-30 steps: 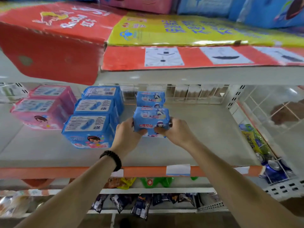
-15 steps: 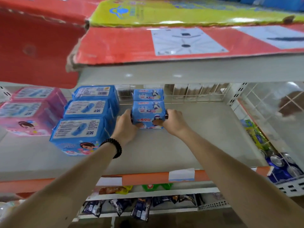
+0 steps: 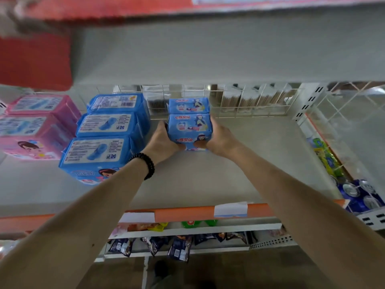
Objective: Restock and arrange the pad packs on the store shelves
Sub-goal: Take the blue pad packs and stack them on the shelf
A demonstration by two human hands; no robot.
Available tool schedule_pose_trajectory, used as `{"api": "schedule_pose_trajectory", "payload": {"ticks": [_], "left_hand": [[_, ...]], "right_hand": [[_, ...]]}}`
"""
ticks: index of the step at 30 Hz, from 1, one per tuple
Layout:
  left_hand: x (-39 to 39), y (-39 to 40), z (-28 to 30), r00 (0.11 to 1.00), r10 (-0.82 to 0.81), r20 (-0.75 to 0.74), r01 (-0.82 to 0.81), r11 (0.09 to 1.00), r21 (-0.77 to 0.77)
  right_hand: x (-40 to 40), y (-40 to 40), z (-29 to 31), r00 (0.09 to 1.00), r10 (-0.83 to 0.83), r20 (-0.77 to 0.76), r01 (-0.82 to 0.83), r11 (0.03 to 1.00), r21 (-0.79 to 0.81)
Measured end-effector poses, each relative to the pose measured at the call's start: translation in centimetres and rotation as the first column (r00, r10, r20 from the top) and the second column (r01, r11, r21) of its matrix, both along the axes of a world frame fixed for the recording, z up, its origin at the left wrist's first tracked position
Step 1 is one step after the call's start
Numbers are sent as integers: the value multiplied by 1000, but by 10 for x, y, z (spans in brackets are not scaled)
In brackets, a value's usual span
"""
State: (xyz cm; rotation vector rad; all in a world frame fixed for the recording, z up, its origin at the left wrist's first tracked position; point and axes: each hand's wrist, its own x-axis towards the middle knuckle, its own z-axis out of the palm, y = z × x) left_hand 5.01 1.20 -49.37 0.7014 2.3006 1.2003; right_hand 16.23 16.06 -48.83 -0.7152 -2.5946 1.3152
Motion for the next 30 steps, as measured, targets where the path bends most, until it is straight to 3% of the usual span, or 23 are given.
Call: {"api": "schedule_pose_trajectory", "payload": {"ticks": [6, 11, 24, 30], "left_hand": [[5, 3, -9, 999, 3, 43, -8, 992, 123], [2, 9, -16, 994, -54, 96, 30, 972, 231], [-5, 7, -16, 990, -107, 91, 86, 973, 213], [-8, 6, -12, 994, -110, 1, 109, 987, 122]], "right_hand": [[3, 11, -7, 999, -10, -46, 8, 998, -64], [-1, 18, -5, 1000, 20, -17, -21, 1000, -18], [-2, 22, -3, 999, 40, -32, -41, 999, -22], [-1, 21, -6, 998, -15, -59, 14, 1000, -14]]}}
